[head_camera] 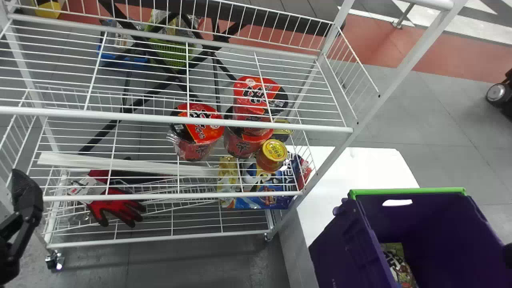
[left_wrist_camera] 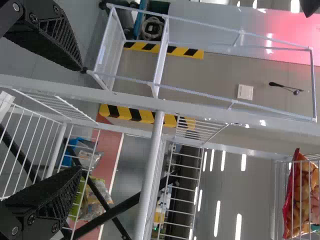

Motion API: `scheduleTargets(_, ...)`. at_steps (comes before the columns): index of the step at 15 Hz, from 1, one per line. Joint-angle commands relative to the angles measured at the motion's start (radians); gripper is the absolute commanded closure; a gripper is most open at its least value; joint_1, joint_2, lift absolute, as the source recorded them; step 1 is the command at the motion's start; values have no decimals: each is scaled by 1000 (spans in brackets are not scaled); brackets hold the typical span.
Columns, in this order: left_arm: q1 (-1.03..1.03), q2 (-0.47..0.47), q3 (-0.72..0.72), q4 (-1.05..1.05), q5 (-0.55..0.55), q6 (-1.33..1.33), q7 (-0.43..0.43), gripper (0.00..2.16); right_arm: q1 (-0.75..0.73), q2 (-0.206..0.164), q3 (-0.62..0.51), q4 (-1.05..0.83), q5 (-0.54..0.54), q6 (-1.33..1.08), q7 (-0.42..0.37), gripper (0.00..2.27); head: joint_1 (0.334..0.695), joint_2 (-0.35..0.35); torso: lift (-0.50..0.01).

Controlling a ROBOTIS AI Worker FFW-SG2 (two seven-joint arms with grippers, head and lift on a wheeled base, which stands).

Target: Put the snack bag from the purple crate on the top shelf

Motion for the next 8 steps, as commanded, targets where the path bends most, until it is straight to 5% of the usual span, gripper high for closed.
scheduleTargets(1,0,-2,1,5,1,-6,1,110,-8,-5,103,39,82,45,0,124,695,-350,-451)
scheduleTargets(8,-10,-10,4,34,6,-45,-1,110,-43,-8,296,139,268,45,32,127,695,-350,-451)
